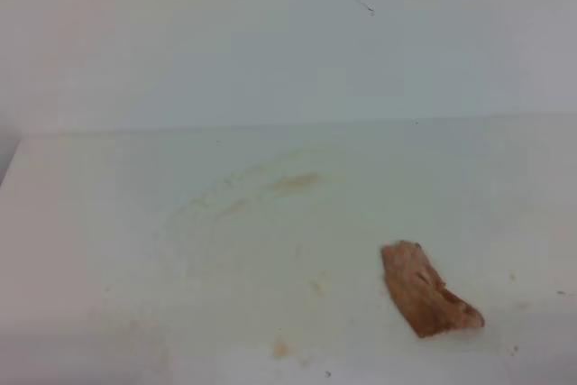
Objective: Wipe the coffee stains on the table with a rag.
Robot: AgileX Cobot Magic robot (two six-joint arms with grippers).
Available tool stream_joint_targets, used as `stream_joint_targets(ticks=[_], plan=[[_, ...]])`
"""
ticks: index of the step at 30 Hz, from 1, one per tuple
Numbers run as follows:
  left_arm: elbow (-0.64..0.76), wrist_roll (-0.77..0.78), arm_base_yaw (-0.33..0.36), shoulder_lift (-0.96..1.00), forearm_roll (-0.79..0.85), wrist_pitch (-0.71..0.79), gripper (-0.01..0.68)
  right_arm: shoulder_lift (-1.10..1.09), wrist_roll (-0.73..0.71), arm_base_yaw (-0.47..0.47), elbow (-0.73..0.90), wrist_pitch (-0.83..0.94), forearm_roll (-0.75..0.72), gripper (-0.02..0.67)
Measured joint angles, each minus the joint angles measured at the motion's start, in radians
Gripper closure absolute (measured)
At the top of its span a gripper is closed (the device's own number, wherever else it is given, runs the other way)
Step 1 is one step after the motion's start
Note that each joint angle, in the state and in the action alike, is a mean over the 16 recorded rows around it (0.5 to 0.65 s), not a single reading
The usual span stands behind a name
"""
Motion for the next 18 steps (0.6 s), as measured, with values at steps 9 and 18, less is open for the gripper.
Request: stream_joint_targets(ticks=[9,18], plan=[[-0.002,0.000,0.000,0.000,0.000,0.001,0.672,-0.001,0.000,-0.020,0.000,-0.002,0.001,0.649],[-0.002,0.000,0.000,0.000,0.000,0.001,0.672,0.002,0.002,-0.021,0.000,0.000,0.006,0.649]])
